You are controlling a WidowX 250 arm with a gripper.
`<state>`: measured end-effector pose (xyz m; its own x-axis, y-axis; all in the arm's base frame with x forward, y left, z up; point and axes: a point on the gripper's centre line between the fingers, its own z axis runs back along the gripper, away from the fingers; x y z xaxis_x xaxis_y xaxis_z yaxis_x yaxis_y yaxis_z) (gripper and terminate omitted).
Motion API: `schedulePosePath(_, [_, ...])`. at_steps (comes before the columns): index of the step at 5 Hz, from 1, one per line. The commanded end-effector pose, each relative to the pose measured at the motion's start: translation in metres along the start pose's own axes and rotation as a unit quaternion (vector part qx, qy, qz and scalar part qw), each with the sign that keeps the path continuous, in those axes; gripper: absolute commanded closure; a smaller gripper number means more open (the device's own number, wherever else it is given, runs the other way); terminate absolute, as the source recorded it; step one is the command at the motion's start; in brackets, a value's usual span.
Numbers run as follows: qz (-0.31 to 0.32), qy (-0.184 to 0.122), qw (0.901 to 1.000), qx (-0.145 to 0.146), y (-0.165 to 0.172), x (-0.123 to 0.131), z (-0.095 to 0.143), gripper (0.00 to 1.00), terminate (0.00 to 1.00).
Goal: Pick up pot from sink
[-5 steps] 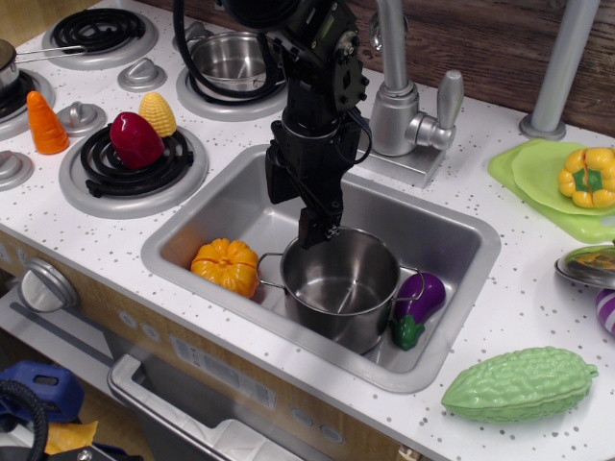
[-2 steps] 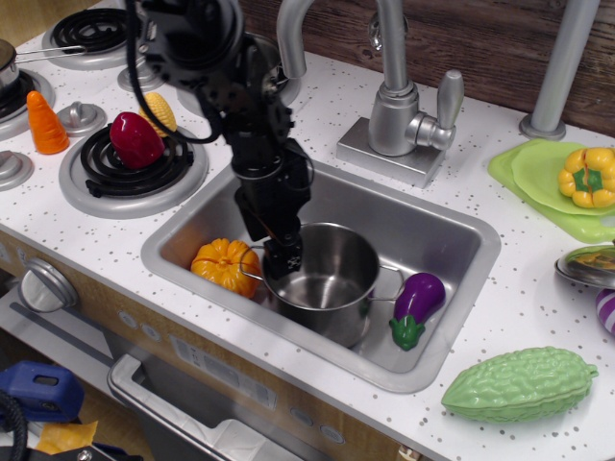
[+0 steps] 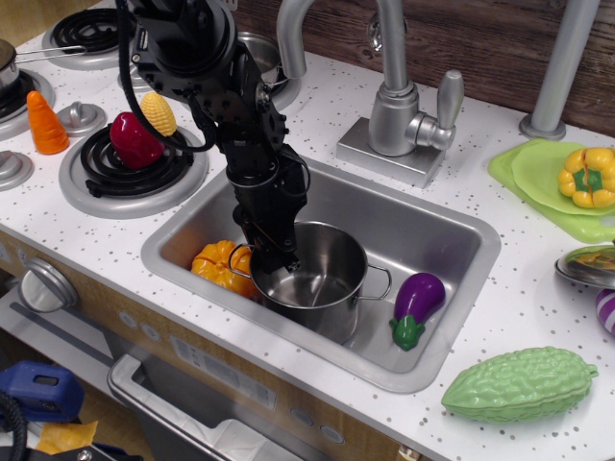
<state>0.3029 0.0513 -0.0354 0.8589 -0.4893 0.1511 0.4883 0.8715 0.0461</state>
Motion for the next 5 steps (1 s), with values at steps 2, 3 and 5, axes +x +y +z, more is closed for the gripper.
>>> schedulePosePath(2, [0.016, 0.024, 0.9995, -0.012, -0.004, 0.033, 0.046, 1.0, 0.0])
schedulePosePath(3, [0.009, 0.063, 0.998, -0.003, -0.001, 0.052, 0.074, 1.0, 0.0])
schedulePosePath(5, [-0.089, 0.086, 0.9881, 0.091, -0.005, 0.081, 0.106, 1.0, 0.0])
